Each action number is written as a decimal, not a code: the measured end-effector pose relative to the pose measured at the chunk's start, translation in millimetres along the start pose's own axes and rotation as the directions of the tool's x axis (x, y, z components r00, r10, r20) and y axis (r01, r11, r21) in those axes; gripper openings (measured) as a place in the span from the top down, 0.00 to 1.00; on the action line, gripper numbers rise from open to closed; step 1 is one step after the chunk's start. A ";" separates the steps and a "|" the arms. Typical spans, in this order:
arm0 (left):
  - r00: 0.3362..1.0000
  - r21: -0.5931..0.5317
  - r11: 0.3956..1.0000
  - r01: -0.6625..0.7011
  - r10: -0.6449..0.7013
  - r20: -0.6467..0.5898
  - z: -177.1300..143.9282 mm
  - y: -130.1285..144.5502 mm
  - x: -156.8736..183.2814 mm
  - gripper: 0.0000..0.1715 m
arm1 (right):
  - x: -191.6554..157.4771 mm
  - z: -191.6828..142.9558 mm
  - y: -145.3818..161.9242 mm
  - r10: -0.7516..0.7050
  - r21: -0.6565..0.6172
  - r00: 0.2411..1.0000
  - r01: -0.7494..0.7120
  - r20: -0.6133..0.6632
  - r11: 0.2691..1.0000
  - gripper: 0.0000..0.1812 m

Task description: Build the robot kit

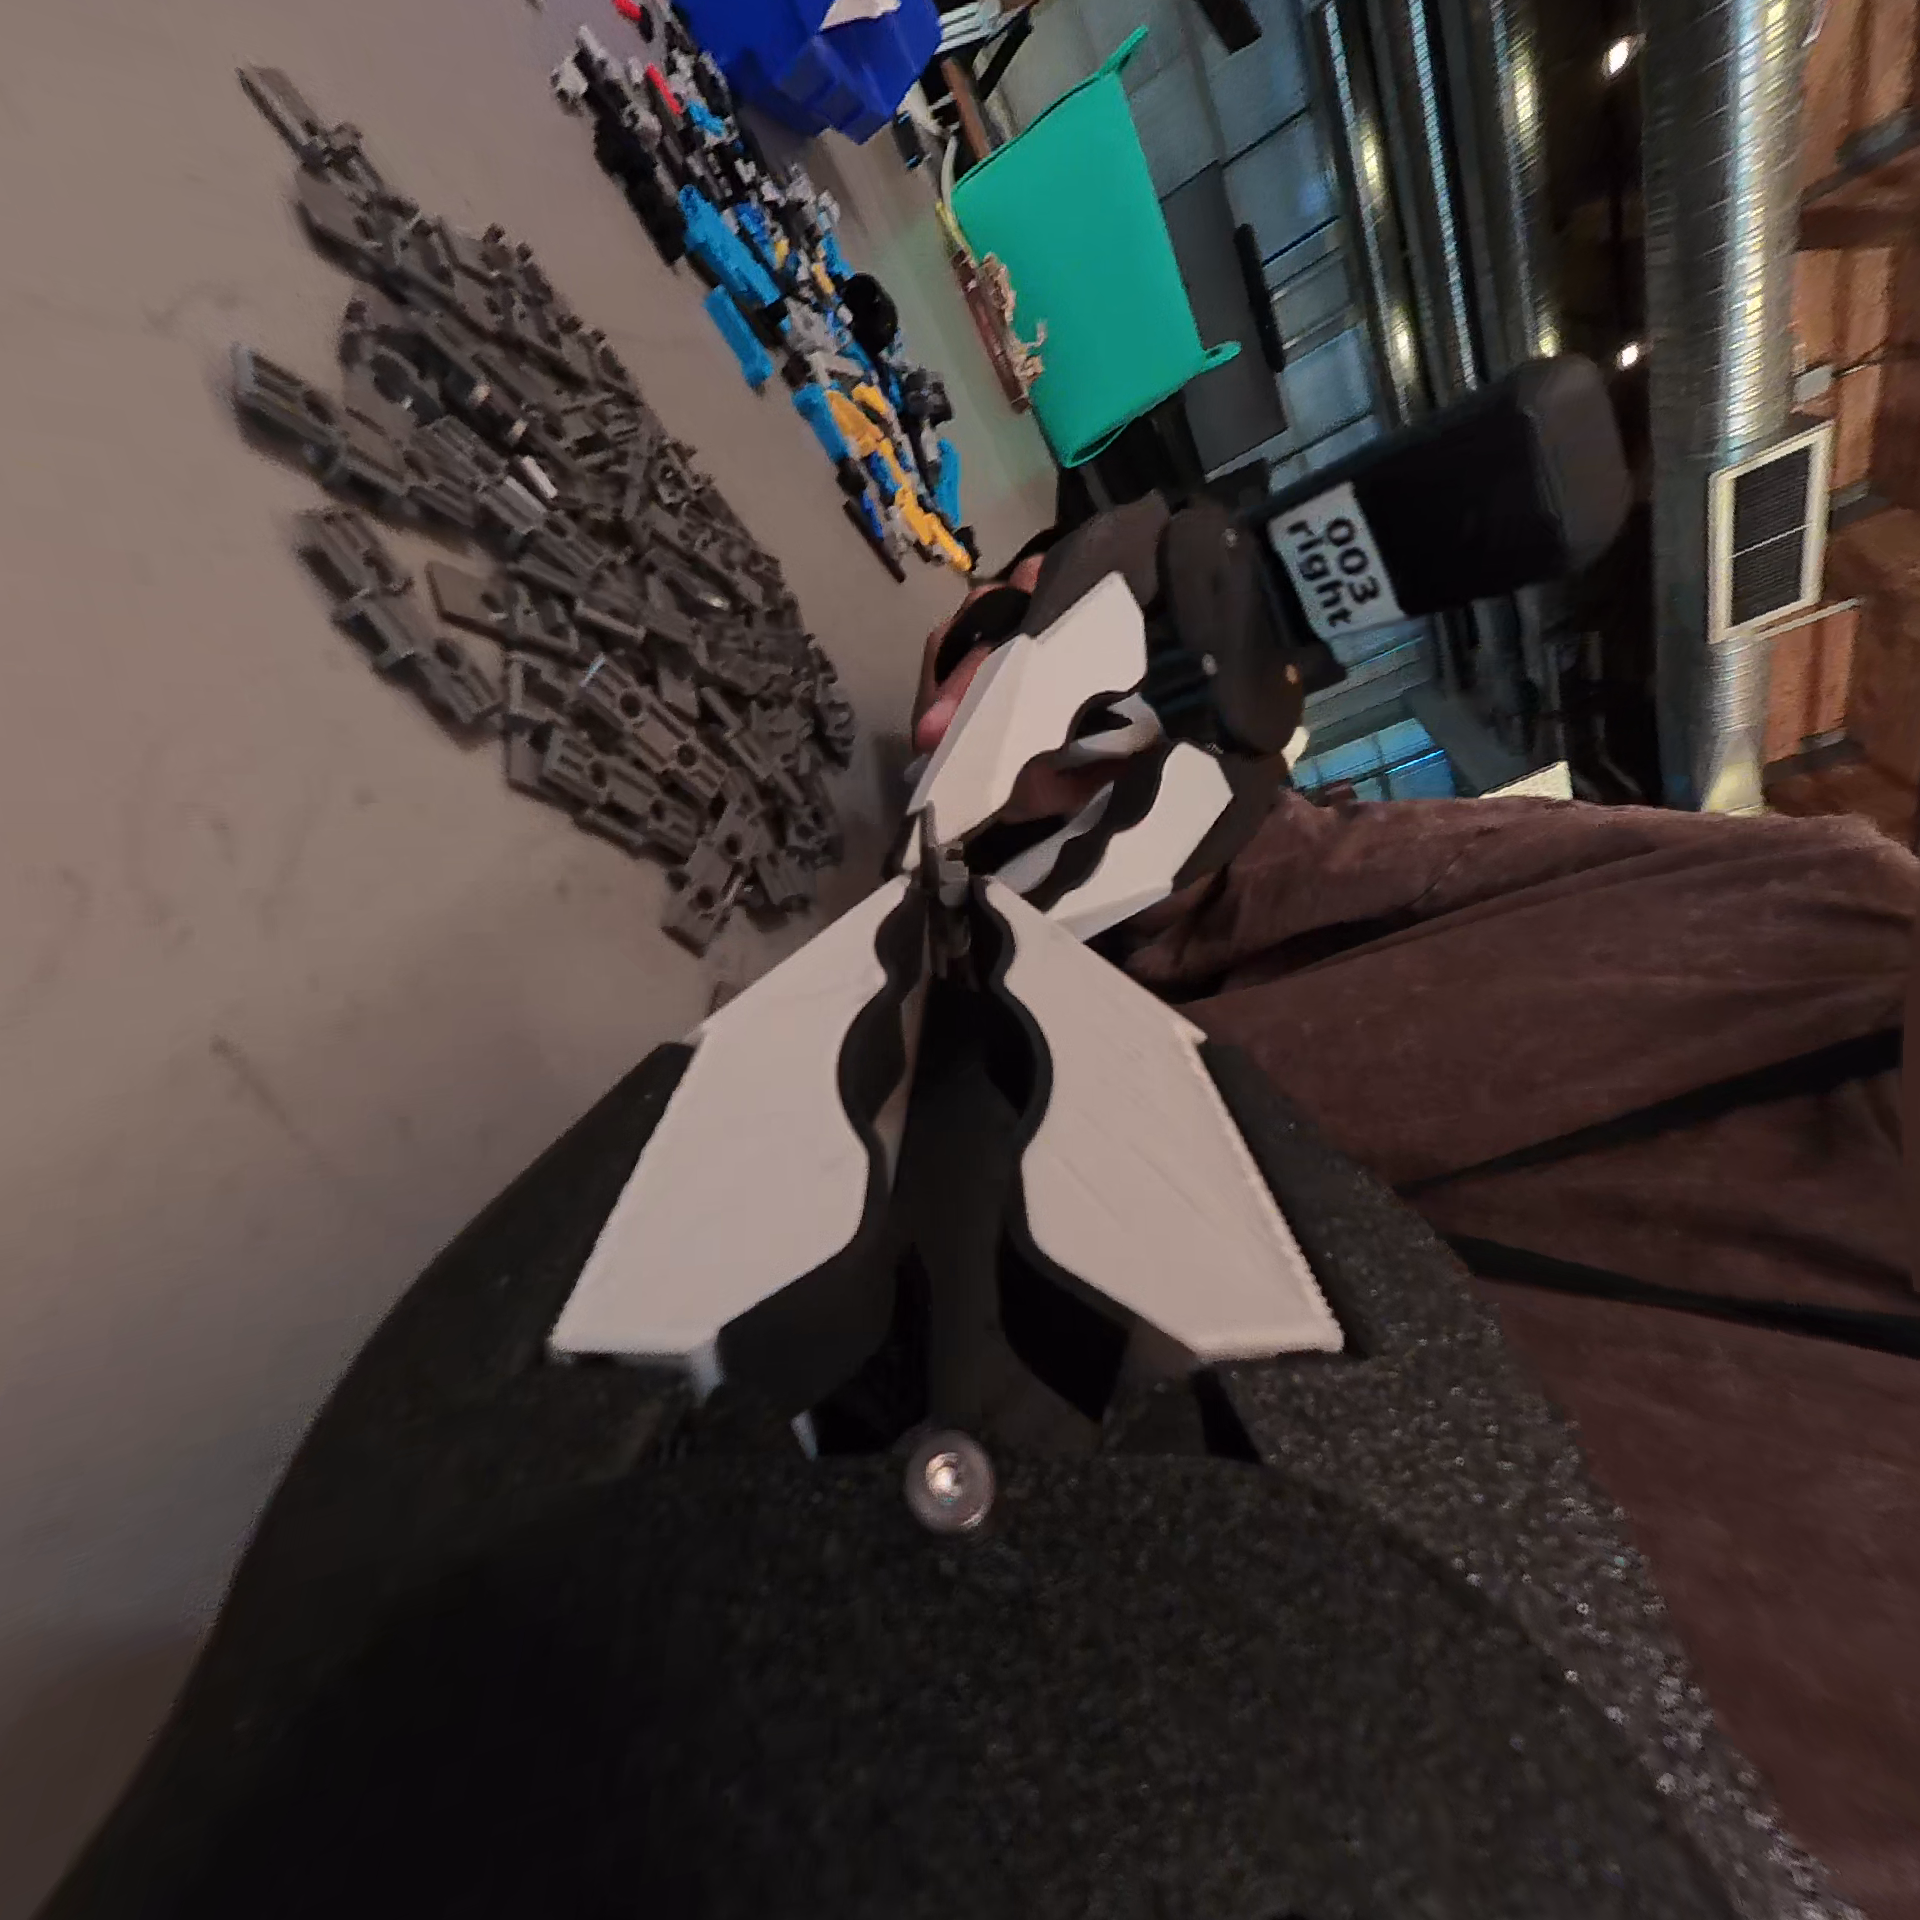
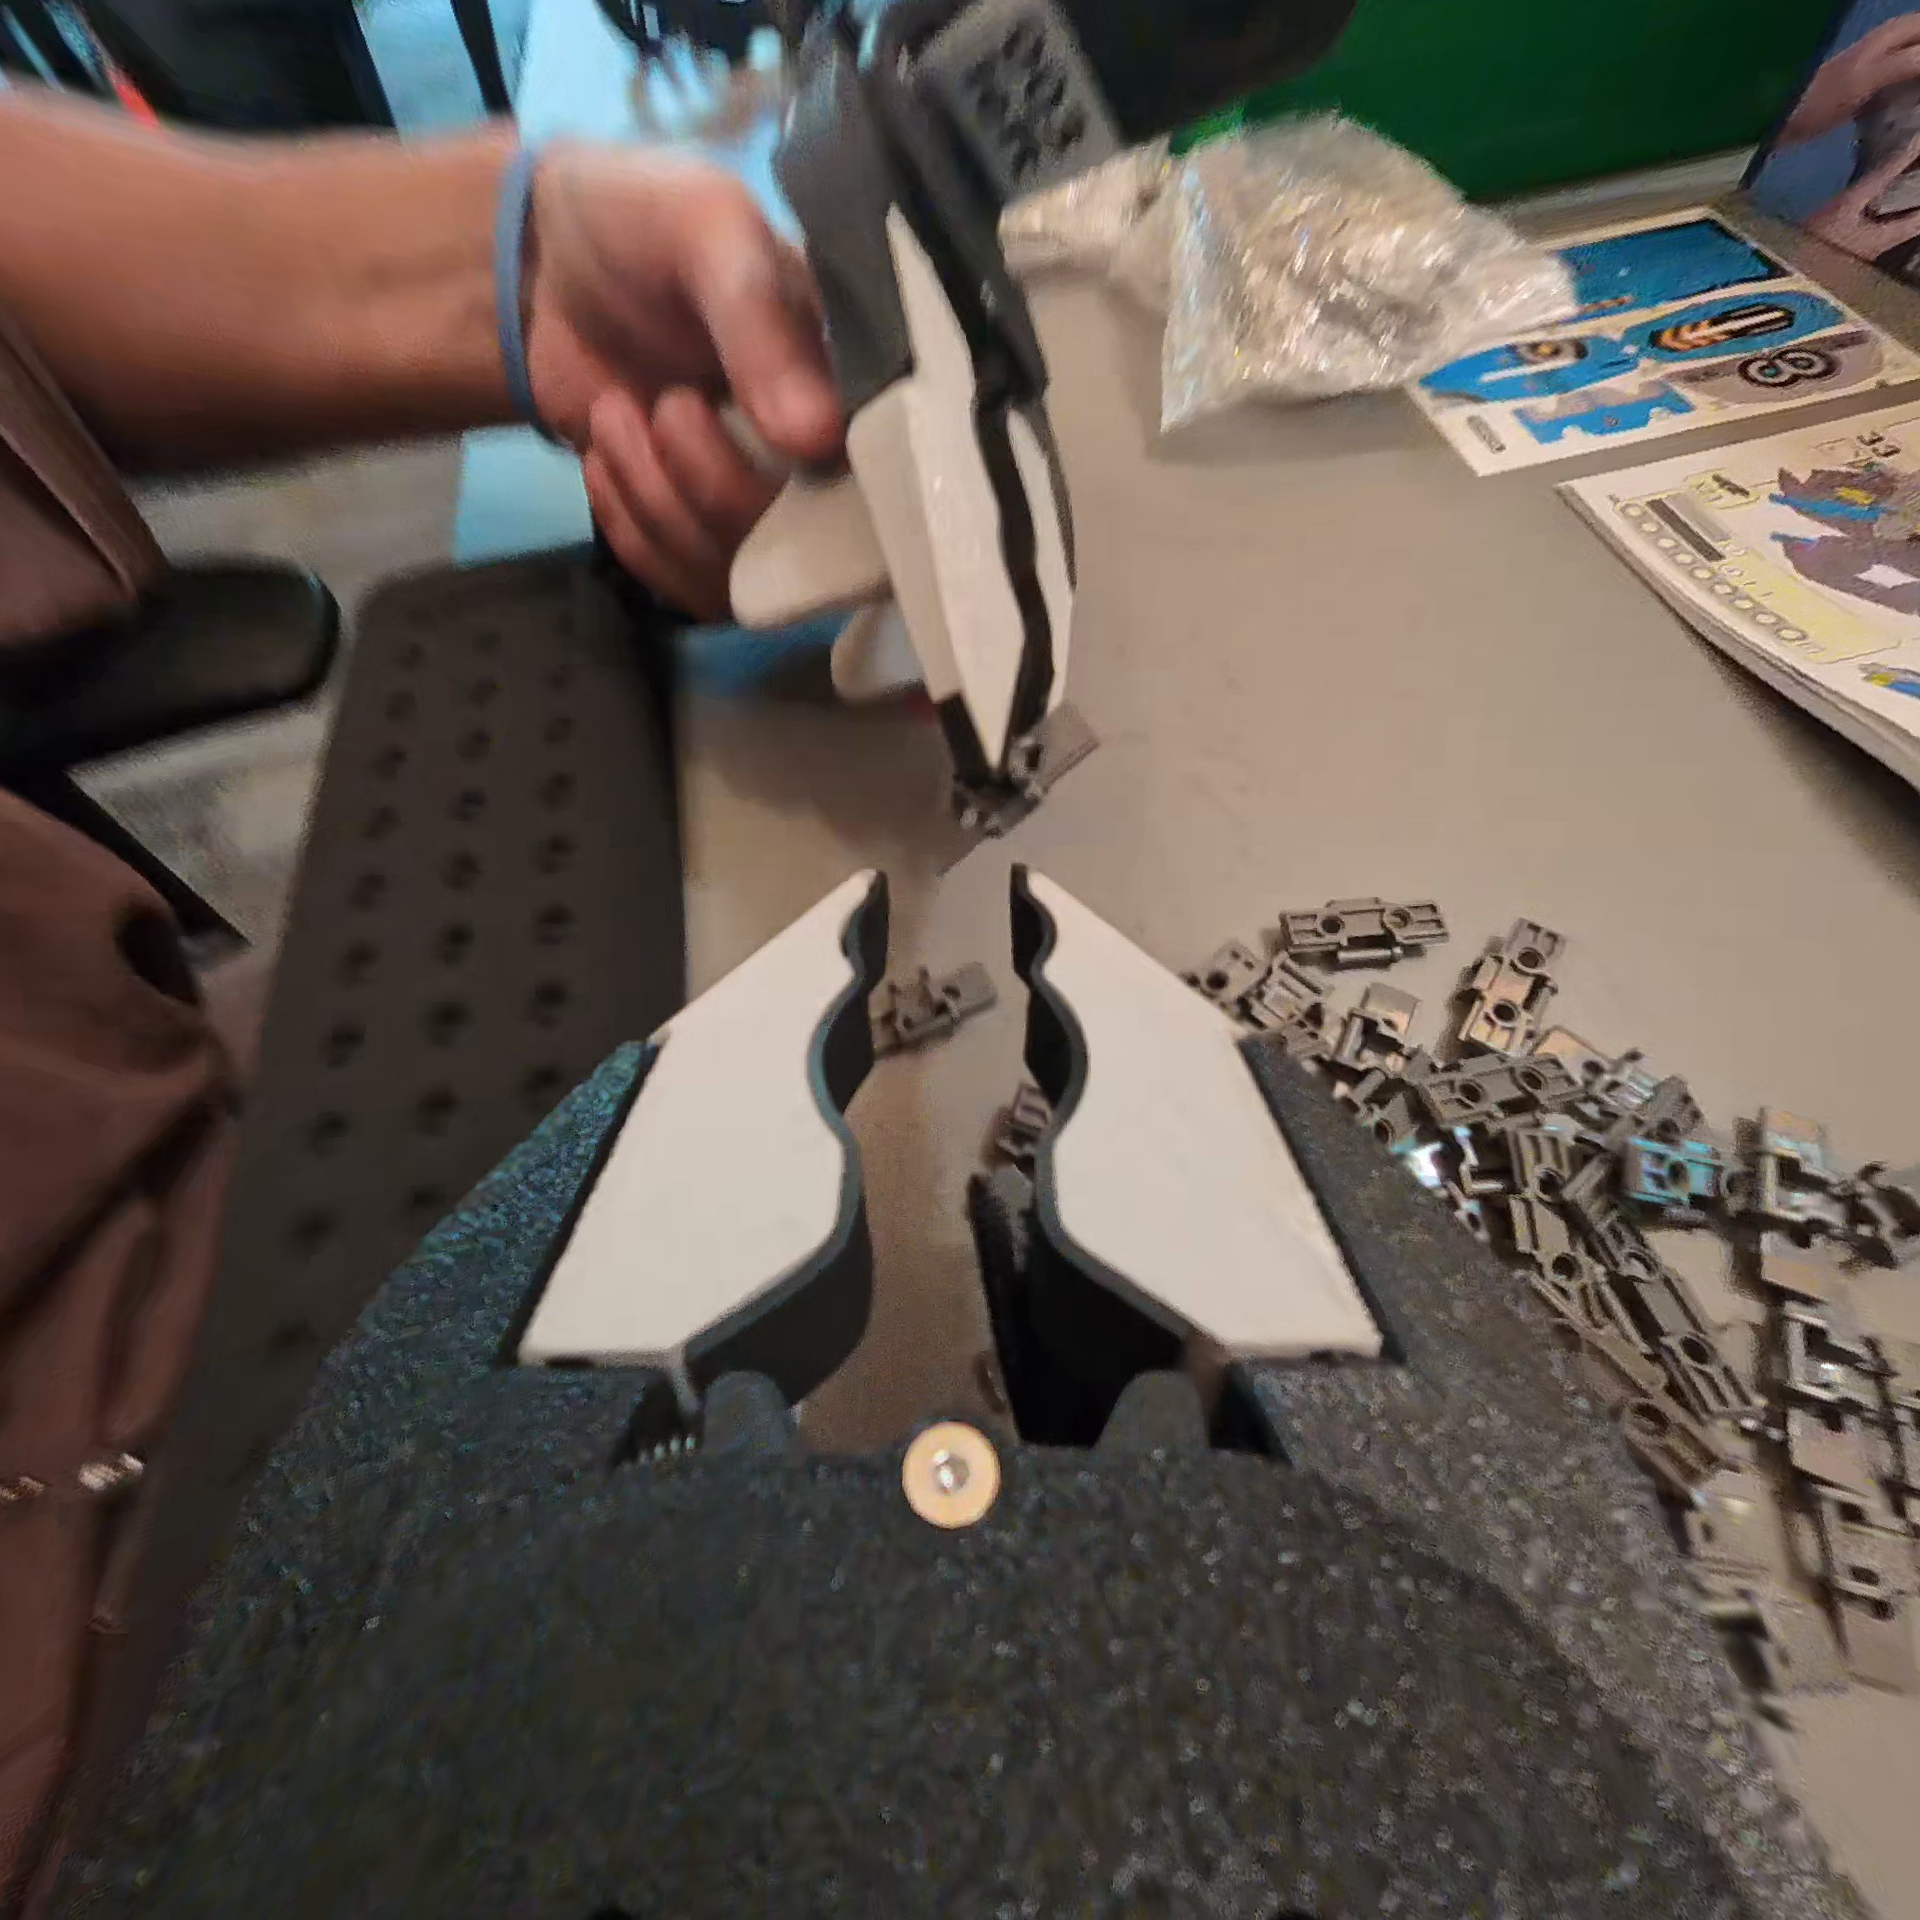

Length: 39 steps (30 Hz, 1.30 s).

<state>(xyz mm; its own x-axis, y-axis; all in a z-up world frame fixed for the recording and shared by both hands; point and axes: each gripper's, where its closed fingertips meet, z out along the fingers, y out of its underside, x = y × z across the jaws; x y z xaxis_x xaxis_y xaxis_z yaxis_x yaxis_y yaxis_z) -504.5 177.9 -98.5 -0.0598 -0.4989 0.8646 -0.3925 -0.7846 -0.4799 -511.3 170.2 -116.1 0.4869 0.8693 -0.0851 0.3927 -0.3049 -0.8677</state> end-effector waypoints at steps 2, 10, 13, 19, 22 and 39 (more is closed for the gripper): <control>0.999 0.037 0.999 -0.008 0.010 -0.038 2.0 -7.3 7.8 0.96 | -1.8 -1.1 -8.7 0.091 0.045 0.995 -0.093 0.041 0.995 0.89; 0.989 0.153 0.988 -0.023 0.045 -0.144 -3.5 -24.6 30.8 0.96 | 5.0 -21.0 -30.7 0.322 0.173 0.921 -0.362 0.220 0.916 1.00; 0.987 0.173 0.985 -0.029 0.055 -0.149 -7.3 -23.8 32.9 0.96 | 10.0 -27.9 -37.3 0.377 0.205 0.885 -0.436 0.272 0.876 1.00; 0.987 0.228 0.973 -0.030 0.066 -0.149 -12.9 -25.2 36.1 0.96 | 9.5 -27.4 -35.6 0.411 0.185 0.859 -0.476 0.305 0.860 0.93; 0.986 0.220 0.975 -0.032 0.066 -0.152 -8.6 -20.8 37.1 0.96 | 1.2 -25.0 -43.1 0.417 0.194 0.837 -0.502 0.354 0.843 0.90; 0.880 -0.329 0.849 -0.413 0.465 0.097 5.5 24.8 32.7 0.89 | -19.6 -29.0 -11.3 0.275 -0.016 0.885 -0.291 0.375 0.957 0.99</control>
<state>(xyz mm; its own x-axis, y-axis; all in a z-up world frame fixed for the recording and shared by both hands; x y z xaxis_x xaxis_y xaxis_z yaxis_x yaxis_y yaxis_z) -511.2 140.1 -82.9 -0.1462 -0.8397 0.5230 -0.6109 -0.3392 -0.7154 -502.7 145.3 -90.4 0.2463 0.8314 -0.4980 0.2462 -0.5507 -0.7976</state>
